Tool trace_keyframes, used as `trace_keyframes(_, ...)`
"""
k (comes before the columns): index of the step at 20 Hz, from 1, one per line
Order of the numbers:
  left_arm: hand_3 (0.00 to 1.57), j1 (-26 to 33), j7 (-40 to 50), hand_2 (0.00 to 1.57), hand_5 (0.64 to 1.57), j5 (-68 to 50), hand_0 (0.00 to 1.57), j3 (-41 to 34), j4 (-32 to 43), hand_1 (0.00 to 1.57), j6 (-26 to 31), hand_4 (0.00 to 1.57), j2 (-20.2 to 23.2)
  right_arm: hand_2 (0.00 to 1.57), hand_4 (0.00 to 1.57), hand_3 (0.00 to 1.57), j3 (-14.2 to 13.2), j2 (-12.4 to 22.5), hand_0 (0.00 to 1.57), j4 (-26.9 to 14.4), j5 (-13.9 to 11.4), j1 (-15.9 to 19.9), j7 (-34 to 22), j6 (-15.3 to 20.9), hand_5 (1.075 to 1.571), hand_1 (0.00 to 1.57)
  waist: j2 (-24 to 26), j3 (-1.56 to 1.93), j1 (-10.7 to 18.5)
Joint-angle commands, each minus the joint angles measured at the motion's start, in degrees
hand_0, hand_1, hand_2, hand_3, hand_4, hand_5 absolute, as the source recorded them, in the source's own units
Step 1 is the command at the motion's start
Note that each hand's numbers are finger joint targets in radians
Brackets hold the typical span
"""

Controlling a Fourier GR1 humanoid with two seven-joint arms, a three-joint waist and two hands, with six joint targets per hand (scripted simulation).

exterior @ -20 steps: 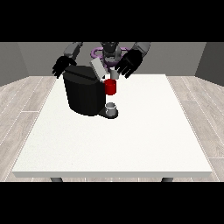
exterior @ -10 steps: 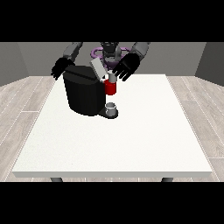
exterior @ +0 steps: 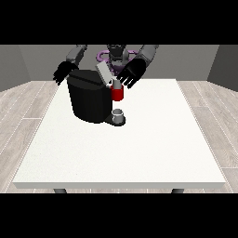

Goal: Insert the coffee pod into the coffee machine and close the lid

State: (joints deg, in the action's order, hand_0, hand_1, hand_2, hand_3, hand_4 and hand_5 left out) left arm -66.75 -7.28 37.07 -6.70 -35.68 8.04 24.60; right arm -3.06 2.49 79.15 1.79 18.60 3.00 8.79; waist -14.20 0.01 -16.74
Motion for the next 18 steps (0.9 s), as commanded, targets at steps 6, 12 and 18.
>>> trace_keyframes(6, 1.2, 0.6, 0.6, 1.27, 1.571, 1.1, 1.22, 0.6, 0.0, 1.22, -0.7, 0.49, -1.7, 0.0, 0.43, 0.0, -1.3, -0.6, 0.0, -2.1, 1.4, -1.0, 4.2, -0.6, 1.571, 0.0, -0.9, 0.01, 0.7)
trace_keyframes(12, 1.15, -1.5, 0.0, 1.25, 1.571, 0.6, 1.22, -0.9, 0.6, 1.22, 0.7, 0.47, 0.9, 0.0, 0.43, 0.0, -2.1, 1.2, 0.0, -1.4, 1.8, 2.1, 2.6, -1.4, 1.571, 0.0, -3.3, 0.01, 0.3)
trace_keyframes(18, 1.02, 0.0, 0.8, 1.18, 1.571, 2.0, 1.15, 0.4, 1.2, 1.15, 1.1, 0.45, -0.1, 0.0, 0.38, 0.0, 0.6, -1.1, 0.0, -0.5, -0.2, -1.2, 1.1, 0.8, 1.571, 0.0, -0.2, 0.0, -0.4)
